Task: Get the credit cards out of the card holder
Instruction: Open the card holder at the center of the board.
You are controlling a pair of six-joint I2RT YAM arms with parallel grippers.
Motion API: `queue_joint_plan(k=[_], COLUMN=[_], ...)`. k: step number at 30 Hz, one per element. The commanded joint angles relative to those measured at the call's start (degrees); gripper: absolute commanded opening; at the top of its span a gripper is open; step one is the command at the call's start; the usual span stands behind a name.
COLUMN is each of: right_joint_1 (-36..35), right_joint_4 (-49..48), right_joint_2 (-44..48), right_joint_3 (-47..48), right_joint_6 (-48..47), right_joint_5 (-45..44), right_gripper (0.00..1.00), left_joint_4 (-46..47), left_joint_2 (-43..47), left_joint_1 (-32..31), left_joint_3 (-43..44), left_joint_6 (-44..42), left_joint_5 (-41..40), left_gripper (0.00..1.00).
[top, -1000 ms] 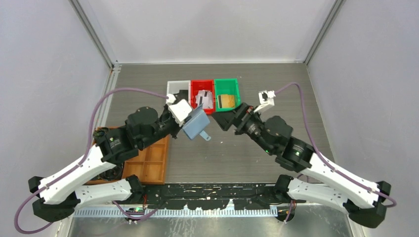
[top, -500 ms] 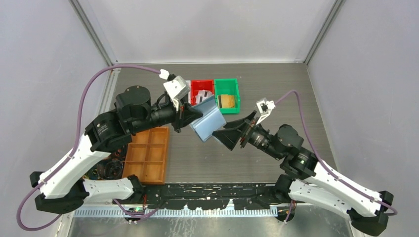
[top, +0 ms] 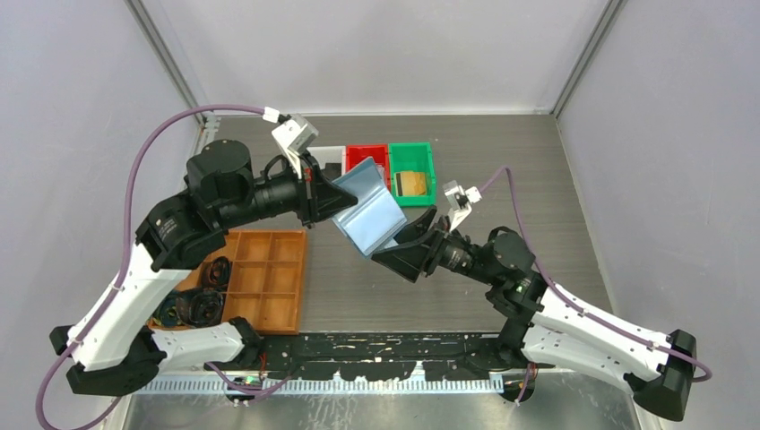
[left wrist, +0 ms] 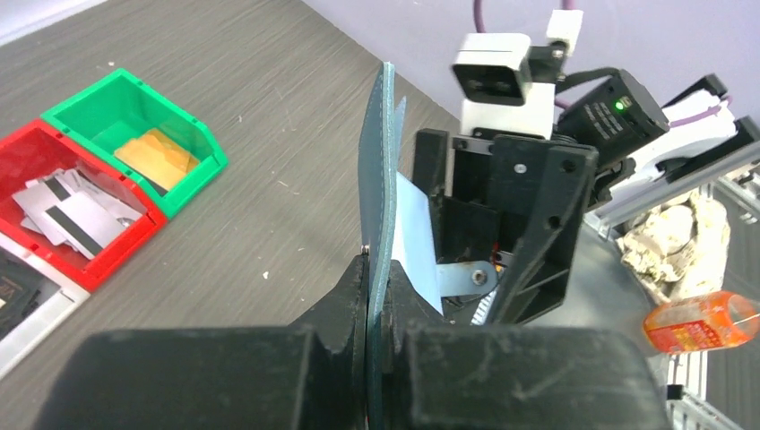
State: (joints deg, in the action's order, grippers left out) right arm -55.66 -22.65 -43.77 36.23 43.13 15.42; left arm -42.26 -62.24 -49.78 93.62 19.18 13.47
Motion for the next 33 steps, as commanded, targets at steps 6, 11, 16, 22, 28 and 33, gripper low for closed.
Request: queue_joint_plan(k=[6,11,16,22,28,33], right_joint_1=[-0.23,-0.23,-0.24,-0.24,-0.23,-0.21], right_joint_4=[-5.52,-5.58,-8.88,-9.92,-10.89,-11.59], right_joint_2=[4.69,3.85,4.00,5.26,4.22,2.15], right_joint_3=[-1.66,-2.34,-3.70,-5.69,-5.37,-3.56], right_joint_6=[1.17,1.82,2.65,3.59,4.63,4.75], right_joint_5=[-3.87,-9.89,-11.20,-13.08,-15.00,-16.74], right_gripper=[0.62,0.52,0.52,0.52,0.52,0.54], left_joint_4=[4.42,5.97,6.66,6.80,7.66,8.01], left_joint_2=[0.04,0.28,0.32,0.43,0.40,0.26], left_joint_1=[6.08,6.20,6.33,6.45,6.45,6.41], left_joint_3=[1.71,1.19,1.85,2.34,2.50,2.36], left_joint_6=[8.47,11.43,12.71,13.11,14.34,15.16], left_joint_5=[9.67,10.32,11.02,10.68,10.87,11.11], left_gripper=[0.00,0.00,0.00,0.00,0.00,0.00])
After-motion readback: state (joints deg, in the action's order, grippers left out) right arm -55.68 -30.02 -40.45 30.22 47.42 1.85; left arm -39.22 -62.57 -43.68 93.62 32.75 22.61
